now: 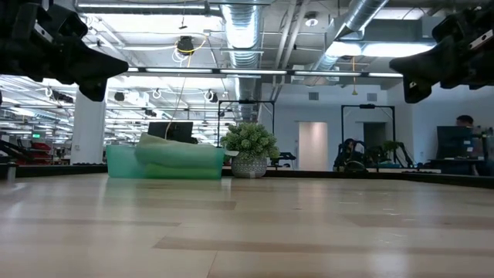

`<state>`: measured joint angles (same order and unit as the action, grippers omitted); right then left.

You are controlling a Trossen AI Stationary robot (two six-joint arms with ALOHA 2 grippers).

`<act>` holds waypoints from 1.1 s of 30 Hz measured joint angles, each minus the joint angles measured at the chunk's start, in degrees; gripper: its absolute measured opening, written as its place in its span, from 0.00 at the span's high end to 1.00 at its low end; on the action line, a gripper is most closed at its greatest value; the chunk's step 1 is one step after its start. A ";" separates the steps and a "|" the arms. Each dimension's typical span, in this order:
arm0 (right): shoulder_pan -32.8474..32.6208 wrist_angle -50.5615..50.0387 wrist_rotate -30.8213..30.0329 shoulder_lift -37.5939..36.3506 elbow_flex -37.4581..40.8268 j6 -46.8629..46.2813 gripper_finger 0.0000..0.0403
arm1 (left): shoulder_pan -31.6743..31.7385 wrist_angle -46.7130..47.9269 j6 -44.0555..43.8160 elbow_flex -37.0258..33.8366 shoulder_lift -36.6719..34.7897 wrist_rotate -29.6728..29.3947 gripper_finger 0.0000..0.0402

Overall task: Fold microfiber towels
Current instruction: Return to Home Position

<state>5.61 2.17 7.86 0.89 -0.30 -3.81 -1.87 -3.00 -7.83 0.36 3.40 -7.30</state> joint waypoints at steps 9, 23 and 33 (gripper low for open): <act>-0.06 0.30 3.00 0.02 0.00 0.73 0.98 | 0.00 0.57 0.68 0.00 0.00 3.01 1.00; 4.38 -0.30 6.93 0.91 -0.35 -2.43 0.97 | 0.00 0.61 5.90 0.00 -0.02 3.01 1.00; 5.42 -0.43 6.88 1.75 -0.42 -8.55 0.86 | 0.00 0.63 4.55 0.00 -0.02 2.99 1.00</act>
<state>11.03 1.74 14.74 2.63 -0.71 -12.36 -1.87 -2.37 -3.28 0.36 3.38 -4.31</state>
